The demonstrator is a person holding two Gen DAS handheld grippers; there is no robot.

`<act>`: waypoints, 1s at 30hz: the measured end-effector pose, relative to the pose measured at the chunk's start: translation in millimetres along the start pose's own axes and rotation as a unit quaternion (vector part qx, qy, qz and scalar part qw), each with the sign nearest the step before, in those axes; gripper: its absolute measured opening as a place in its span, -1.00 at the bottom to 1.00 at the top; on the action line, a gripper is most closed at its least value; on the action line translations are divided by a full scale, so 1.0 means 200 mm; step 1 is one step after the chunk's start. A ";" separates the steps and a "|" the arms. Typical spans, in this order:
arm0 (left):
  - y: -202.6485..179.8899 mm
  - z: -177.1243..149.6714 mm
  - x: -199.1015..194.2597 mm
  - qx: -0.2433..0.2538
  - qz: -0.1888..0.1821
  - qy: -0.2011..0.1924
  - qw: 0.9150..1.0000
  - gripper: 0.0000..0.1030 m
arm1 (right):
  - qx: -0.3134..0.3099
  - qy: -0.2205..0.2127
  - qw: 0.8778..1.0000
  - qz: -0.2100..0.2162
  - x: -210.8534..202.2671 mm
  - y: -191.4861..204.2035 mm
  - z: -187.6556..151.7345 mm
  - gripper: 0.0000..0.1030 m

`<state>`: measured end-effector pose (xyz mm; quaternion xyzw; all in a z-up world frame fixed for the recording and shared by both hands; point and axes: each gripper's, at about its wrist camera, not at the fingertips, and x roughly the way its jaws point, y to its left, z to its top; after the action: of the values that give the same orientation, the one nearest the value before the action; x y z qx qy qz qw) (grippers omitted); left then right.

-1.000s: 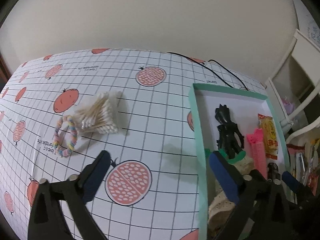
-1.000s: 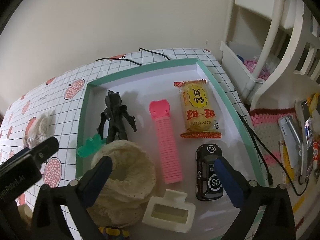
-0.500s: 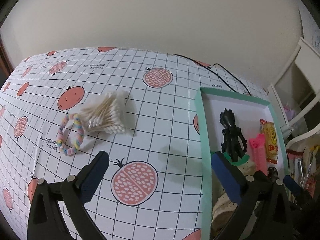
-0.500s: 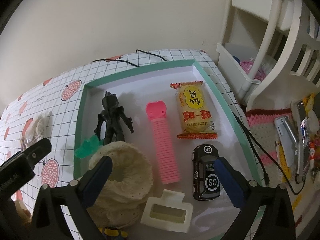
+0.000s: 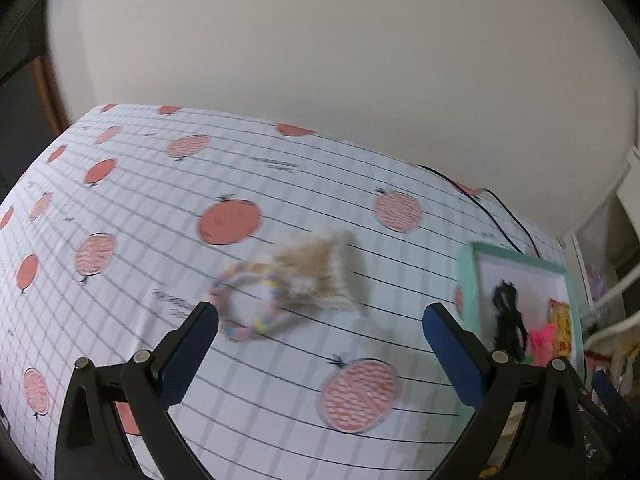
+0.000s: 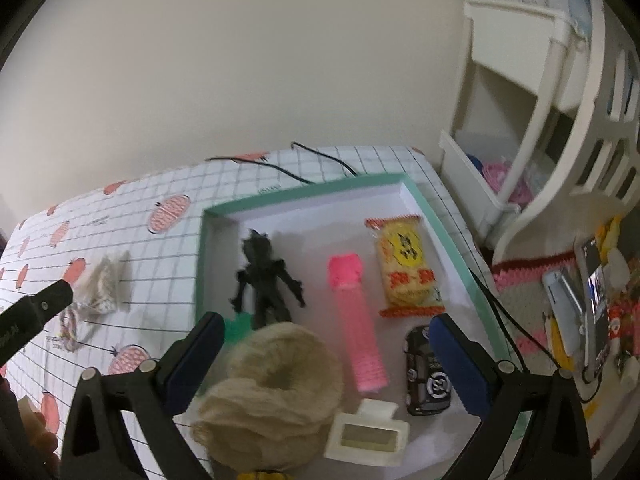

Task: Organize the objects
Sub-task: 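Move both tools away from the box toward the bracelet and cotton swabs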

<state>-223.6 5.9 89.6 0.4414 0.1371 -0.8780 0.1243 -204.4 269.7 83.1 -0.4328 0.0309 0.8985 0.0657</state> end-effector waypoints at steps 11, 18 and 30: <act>0.40 0.06 -0.01 -0.058 0.055 -0.007 0.997 0.98 | -0.059 -0.029 0.996 0.063 -0.08 0.36 0.00 1.00; 0.54 0.06 0.05 -0.090 0.036 0.020 0.995 0.98 | -0.112 -0.023 0.988 0.099 -0.06 0.61 -0.04 1.00; 0.51 -0.02 0.23 -0.085 -0.013 0.080 0.993 0.98 | -0.165 0.013 0.978 0.128 0.09 0.85 -0.12 1.00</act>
<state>-213.2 -92.5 37.0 0.4959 0.2259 -0.8269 0.1389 -221.3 99.9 54.7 -0.4421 -0.0624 0.8864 -0.1226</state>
